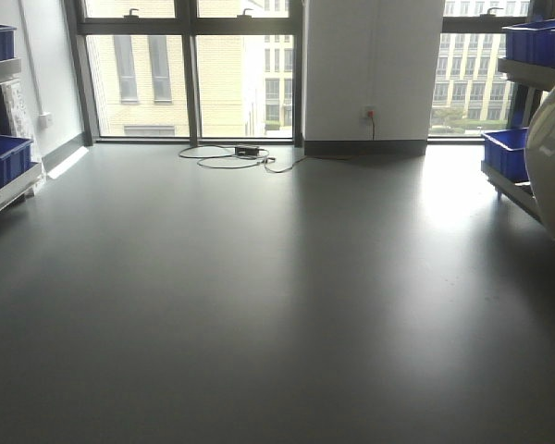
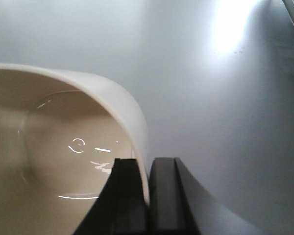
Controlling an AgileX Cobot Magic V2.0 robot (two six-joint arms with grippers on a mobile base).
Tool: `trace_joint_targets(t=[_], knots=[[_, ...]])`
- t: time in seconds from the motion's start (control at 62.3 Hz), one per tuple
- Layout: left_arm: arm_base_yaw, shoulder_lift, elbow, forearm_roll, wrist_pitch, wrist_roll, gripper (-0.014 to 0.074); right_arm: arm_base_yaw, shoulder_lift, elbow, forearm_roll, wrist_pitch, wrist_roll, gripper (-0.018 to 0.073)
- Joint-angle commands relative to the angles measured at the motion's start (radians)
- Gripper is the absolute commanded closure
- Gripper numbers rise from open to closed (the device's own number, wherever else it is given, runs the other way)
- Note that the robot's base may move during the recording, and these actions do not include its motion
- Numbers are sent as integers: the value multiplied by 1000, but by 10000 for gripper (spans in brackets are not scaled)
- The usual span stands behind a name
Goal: Move white bin to right shelf second layer
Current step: 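Drive toward the window, then turn toward the roller shelf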
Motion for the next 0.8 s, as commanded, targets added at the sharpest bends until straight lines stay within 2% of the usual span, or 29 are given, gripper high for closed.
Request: trace_joint_targets(t=[0.0,0.787], knots=[[-4,-13,37,-6,-84,-3,512,-3,4,-32,6,-92,0,532],[-4,-13,37,-6,-84,-3,512,-3,4,-32,6,-92,0,532]])
